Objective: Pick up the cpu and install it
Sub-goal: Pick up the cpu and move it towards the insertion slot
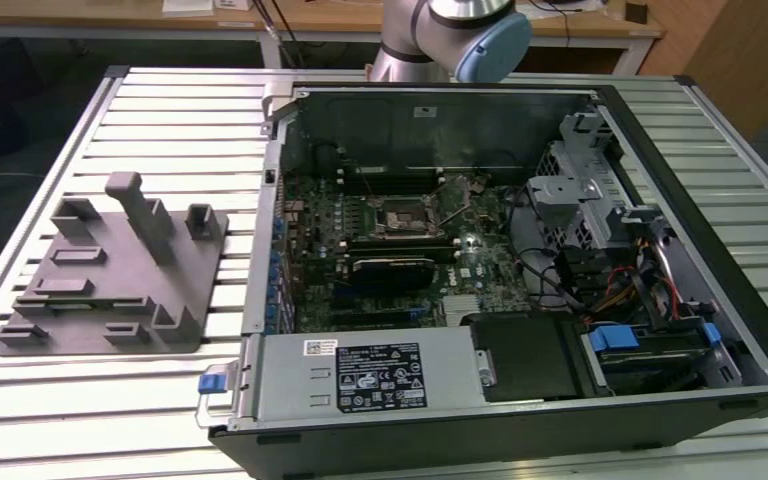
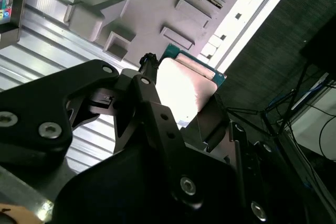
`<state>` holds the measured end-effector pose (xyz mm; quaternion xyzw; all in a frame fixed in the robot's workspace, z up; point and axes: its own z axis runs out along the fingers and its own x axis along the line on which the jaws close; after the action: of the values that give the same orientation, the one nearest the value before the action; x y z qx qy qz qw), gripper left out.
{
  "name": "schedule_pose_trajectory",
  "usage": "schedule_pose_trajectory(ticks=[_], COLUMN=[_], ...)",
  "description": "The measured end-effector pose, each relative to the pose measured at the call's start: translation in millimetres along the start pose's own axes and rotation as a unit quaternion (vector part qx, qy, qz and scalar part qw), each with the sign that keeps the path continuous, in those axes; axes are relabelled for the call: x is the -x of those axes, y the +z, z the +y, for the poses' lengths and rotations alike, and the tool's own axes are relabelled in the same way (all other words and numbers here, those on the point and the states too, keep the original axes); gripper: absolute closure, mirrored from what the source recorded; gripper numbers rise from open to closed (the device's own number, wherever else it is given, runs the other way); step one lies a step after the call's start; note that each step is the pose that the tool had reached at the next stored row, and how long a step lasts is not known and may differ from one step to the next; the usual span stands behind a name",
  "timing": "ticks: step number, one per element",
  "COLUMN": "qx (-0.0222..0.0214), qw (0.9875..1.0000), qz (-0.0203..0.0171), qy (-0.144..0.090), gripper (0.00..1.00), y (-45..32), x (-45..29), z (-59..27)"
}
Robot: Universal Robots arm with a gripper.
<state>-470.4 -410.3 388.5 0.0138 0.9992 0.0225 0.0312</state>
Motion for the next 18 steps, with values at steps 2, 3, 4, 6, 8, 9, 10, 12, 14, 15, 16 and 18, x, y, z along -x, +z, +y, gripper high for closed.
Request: schedule_pose_trajectory(ticks=[2,3,4,6,8,9,10,12,14,15,16,18], qx=[0.0001,0.0001,0.0001,-0.0001,0.0,0.0,0.0,0.0,0.0,0.0,0.0,0.0], qw=[1.0,1.0,1.0,1.0,1.0,1.0,1.0,1.0,1.0,1.0,1.0,1.0], qz=[-0.0001,-0.0002,-0.0001,0.0001,0.0,0.0,0.0,0.0,0.0,-0.0001,0.0,0.0], qy=[0.0,0.0,0.0,0.0,0.0,0.0,0.0,0.0,0.0,0.0,0.0,0.0], gripper=[0.45,0.45,0.45,0.45,0.45,0.45,0.45,0.45,0.45,0.45,0.45,0.45], y=[-0.5,-0.5,-0.6,-0.8,-0.4,-0.3,0.0,0.4,0.7,1.0,1.2,1.5], x=[0.0,0.0,0.0,1.5,6.1,8.7,11.3,17.2,23.4,26.9,30.2,36.6], z=[0.0,0.0,0.0,0.2,0.3,0.4,0.6,0.8,0.9,1.1,1.2,1.4])
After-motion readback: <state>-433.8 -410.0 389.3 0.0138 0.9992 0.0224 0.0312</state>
